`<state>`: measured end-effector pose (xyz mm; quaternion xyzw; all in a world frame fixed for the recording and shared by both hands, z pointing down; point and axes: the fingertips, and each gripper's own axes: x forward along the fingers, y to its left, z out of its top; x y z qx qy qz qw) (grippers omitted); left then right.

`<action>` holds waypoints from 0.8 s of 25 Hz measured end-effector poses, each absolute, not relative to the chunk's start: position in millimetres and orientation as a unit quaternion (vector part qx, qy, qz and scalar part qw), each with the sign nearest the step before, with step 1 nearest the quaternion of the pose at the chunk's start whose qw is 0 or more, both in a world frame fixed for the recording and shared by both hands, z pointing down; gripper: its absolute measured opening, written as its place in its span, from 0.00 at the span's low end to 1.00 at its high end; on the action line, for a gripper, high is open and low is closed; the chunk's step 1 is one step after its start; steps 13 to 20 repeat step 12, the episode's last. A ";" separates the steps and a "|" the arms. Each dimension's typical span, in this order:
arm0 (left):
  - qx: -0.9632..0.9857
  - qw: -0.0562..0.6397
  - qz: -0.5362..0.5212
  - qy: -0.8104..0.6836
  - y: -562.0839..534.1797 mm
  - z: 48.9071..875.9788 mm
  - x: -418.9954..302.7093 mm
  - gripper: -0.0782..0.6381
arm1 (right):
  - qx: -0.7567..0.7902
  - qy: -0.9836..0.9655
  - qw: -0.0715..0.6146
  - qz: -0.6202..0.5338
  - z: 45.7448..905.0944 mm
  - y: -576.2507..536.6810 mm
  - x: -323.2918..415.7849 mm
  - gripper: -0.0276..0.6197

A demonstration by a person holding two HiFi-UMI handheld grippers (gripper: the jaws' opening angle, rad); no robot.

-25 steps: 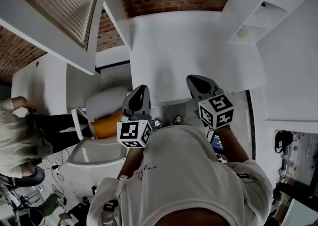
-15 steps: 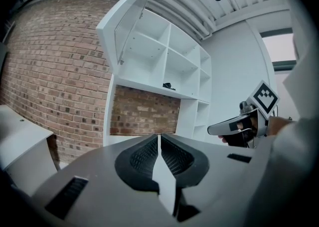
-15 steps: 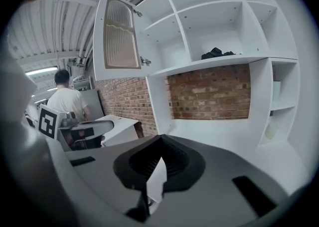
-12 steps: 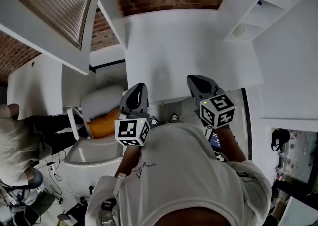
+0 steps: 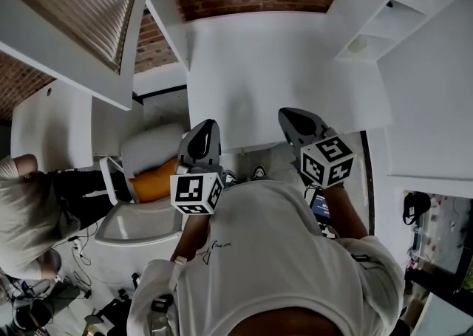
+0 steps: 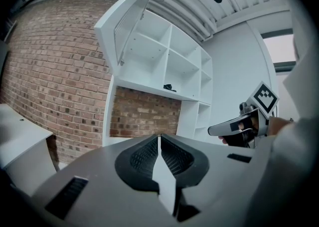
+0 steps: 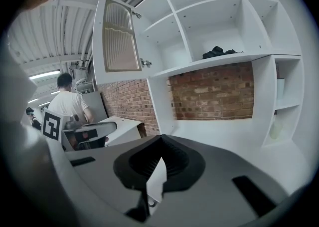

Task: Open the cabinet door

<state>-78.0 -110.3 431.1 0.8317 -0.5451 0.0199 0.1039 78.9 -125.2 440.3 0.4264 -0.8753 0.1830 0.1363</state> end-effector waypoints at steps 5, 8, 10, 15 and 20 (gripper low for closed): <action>0.831 0.098 0.019 -0.547 -114.2 424.7 -78.1 0.15 | 0.424 -0.877 0.138 0.181 437.0 -127.8 84.6 0.08; 0.831 0.090 0.018 -0.548 -118.5 420.6 -79.0 0.15 | 0.414 -0.883 0.131 0.177 430.3 -130.4 82.8 0.08; 0.832 0.085 0.018 -0.548 -121.1 419.3 -80.8 0.15 | 0.404 -0.890 0.126 0.170 423.7 -131.4 78.1 0.08; 0.831 0.079 0.017 -0.550 -125.6 417.7 -82.7 0.15 | 0.394 -0.897 0.124 0.156 416.1 -135.2 73.4 0.08; 0.831 0.079 0.017 -0.550 -125.6 417.7 -82.7 0.15 | 0.394 -0.897 0.124 0.156 416.1 -135.2 73.4 0.08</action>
